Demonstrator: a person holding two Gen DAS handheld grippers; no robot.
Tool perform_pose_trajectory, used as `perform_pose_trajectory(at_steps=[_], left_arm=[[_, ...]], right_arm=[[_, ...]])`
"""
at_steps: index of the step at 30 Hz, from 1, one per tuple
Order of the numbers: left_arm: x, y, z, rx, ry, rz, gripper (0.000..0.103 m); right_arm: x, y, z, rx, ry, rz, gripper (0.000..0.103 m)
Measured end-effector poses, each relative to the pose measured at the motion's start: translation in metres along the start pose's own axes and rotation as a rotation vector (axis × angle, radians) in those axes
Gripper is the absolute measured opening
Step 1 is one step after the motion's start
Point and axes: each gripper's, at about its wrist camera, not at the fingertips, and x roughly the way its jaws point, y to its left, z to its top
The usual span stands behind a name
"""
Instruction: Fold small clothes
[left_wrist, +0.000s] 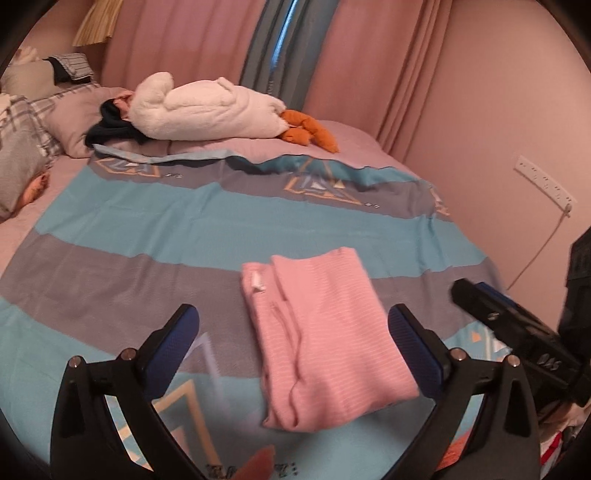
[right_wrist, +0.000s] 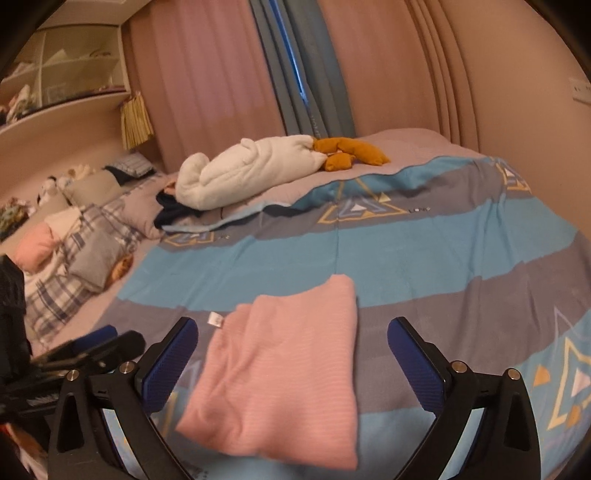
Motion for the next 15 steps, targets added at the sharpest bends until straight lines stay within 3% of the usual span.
perform_pose_trajectory(at_steps=[5, 9, 15], left_arm=[[0.001, 0.013, -0.01, -0.019, 0.046, 0.048, 0.103], [0.008, 0.022, -0.018, -0.038, 0.111, 0.035, 0.103], [0.007, 0.021, -0.023, -0.021, 0.126, 0.058, 0.103]], right_arm=[[0.004, -0.004, -0.008, 0.012, 0.041, -0.058, 0.102], [0.008, -0.006, -0.012, 0.031, 0.073, -0.085, 0.102], [0.011, -0.003, -0.017, 0.021, 0.094, -0.108, 0.102]])
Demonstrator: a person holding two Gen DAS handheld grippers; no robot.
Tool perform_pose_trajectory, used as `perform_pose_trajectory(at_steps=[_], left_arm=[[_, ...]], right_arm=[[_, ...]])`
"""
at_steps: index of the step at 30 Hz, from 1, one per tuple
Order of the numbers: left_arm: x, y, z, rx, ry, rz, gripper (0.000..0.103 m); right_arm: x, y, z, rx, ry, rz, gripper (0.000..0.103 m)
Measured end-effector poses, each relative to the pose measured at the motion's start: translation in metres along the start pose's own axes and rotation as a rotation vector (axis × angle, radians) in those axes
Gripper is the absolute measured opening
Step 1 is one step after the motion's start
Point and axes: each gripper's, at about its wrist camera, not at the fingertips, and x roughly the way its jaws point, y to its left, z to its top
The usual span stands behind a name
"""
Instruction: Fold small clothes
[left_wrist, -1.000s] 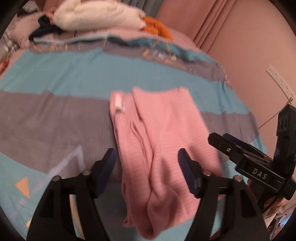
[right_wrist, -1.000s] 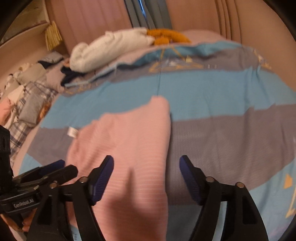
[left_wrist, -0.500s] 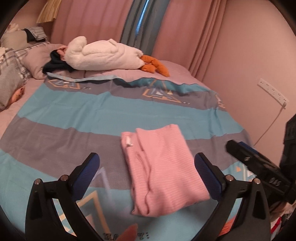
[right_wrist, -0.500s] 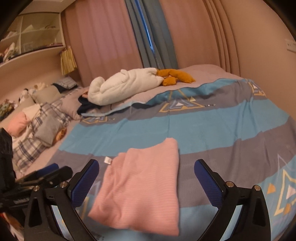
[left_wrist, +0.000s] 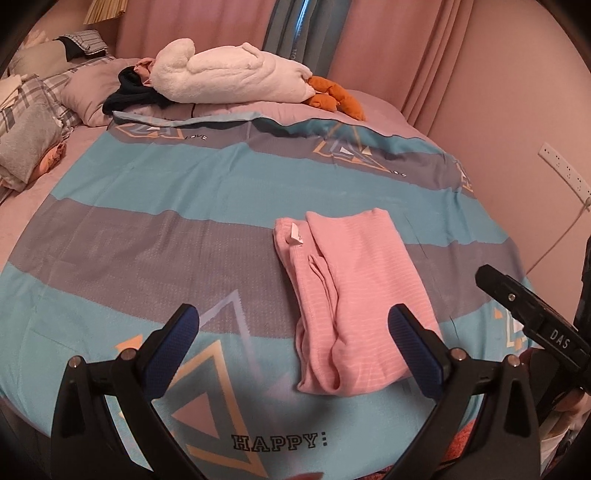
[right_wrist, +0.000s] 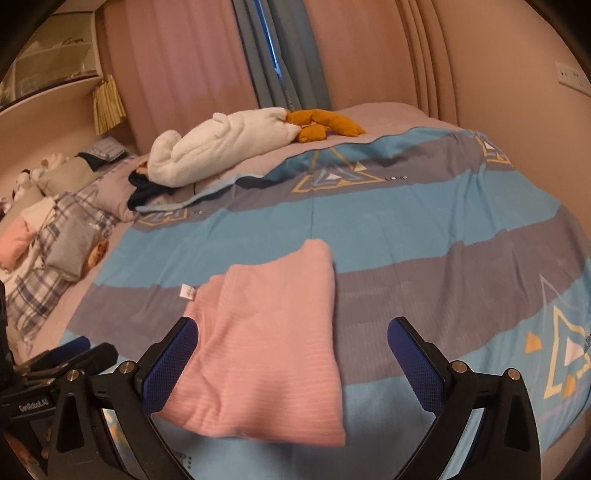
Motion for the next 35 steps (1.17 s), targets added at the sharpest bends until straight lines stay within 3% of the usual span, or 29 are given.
perform_pose_trajectory(at_steps=[35], left_arm=[[-0.0053, -0.0034, -0.0027, 0.018, -0.008, 0.003, 0.103]], right_arm=[[0.0049, 0.007, -0.0033, -0.02, 0.025, -0.037, 0.102]])
